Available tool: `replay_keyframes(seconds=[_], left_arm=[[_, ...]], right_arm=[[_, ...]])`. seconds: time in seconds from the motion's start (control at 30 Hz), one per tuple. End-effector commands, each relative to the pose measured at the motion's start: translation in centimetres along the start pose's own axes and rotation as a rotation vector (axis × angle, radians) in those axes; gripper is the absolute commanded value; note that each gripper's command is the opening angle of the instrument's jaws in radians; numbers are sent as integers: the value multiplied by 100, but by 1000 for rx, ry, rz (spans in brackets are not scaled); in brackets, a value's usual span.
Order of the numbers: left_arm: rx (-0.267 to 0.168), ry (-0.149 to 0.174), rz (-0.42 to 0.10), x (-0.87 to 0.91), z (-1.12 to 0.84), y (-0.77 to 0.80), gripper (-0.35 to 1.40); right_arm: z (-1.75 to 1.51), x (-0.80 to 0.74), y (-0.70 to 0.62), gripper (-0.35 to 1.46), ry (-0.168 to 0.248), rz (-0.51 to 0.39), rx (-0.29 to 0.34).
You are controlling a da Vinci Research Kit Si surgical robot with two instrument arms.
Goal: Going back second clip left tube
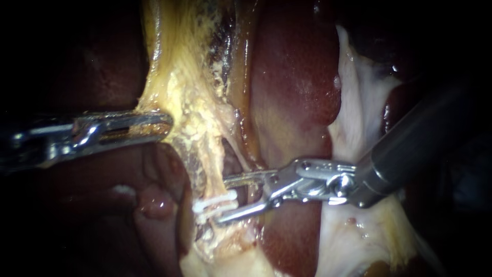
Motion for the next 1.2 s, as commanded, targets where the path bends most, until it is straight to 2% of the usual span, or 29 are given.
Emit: replay_keyframes(seconds=[0.03, 0.23, 0.43, 0.53, 0.67, 0.73, 1.0, 1.2], left_arm=[[0, 0, 0, 0, 0, 0, -35], [-1, -1, 1, 2, 1, 0, -35], [-1, -2, 2, 3, 5, 1, -35], [-2, -3, 2, 4, 7, 2, -35], [-4, -5, 5, 8, 13, 5, -35], [-11, -4, 8, 16, 23, 6, -35], [-4, 44, 19, 42, 73, 15, -35], [9, 66, 17, 45, 97, 15, -35]], right_arm=[[-9, 5, -2, 60, 10, -14, -2], [-52, 41, -24, 60, 51, -76, -4], [-97, 88, -43, 60, 96, -136, -22], [-111, 99, -46, 60, 104, -150, -32], [-120, 100, -46, 60, 107, -158, -34], [-119, 98, -45, 60, 106, -164, -36], [-119, 94, -42, 60, 101, -231, -39], [-120, 93, -42, 60, 98, -261, -40]])
